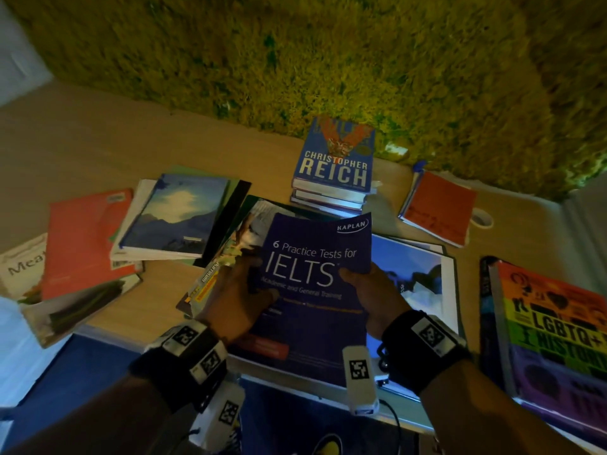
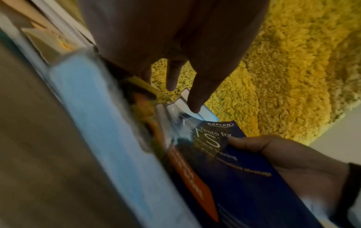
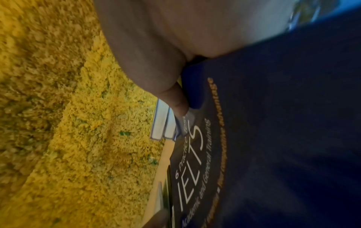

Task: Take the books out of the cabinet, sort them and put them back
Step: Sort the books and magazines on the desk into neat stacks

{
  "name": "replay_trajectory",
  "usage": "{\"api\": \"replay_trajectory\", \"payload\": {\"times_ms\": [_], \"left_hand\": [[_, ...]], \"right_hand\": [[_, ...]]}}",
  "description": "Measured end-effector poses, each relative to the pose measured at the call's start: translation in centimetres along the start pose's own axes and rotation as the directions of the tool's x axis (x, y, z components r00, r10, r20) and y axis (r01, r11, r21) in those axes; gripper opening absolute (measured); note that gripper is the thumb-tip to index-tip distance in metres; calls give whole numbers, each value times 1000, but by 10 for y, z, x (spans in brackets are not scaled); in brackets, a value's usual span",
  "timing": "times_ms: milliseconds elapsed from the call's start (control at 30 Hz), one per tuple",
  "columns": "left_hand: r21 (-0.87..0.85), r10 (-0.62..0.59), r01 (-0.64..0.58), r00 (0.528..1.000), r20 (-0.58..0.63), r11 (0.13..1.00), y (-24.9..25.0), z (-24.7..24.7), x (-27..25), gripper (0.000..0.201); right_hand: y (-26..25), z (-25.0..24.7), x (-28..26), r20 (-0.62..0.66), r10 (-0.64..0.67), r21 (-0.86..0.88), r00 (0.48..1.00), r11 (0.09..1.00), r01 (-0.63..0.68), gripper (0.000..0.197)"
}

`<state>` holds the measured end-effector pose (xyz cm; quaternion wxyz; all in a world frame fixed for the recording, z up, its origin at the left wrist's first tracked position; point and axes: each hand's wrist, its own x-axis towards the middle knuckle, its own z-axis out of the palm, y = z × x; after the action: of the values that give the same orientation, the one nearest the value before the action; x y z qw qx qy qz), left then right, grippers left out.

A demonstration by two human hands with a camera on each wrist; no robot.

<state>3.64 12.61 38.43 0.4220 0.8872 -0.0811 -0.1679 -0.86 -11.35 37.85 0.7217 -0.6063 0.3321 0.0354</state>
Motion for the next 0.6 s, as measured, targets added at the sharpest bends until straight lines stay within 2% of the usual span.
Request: {"api": "replay_trajectory", "payload": {"times_ms": [33,133,167,200,233,300,333,400,467,533,600], "left_hand": [[-46,24,-24,1000,-1,999,2,2,0,49],[-81,69,-60,991,113,995,12,5,0,40],[-34,88,-83,983,161,996,12,4,3,36],[90,105,-124,975,196,988,12,-3,4,32],[190,125,-159,976,181,969,8,-11,8,30],[258,11,-35,995,95,966,-10,-29,17,49],[413,-49,20,997,60,910,-17,-37,20,65],[528,-157,136,988,-5,838,-23,-44,21,78],[504,-208,187,978,-15,843,-26,-44,23,86],[490,-206,196,978,-35,849,-25,-43,28,95],[461,-182,169,983,-17,871,-21,-40,30,91]], "right_hand": [[-3,-5,0,-7,-5,3,1000,1000,5,24],[-15,-27,-3,-13,-15,33,1000,999,16,29],[-18,-36,-4,-18,-22,39,1000,999,22,30],[-22,-45,-4,-25,-29,42,999,999,30,29],[-26,-55,-5,-22,-37,47,999,998,38,28],[-33,-74,-7,-31,-43,73,999,996,46,30],[-36,-82,-7,-43,-41,88,998,995,45,33],[-39,-95,-8,-71,-29,108,997,993,36,36],[-37,-101,-9,-80,-19,125,997,992,29,38],[-33,-102,-10,-80,0,136,997,991,11,37],[-27,-102,-10,-89,20,148,996,989,-7,37]]}}
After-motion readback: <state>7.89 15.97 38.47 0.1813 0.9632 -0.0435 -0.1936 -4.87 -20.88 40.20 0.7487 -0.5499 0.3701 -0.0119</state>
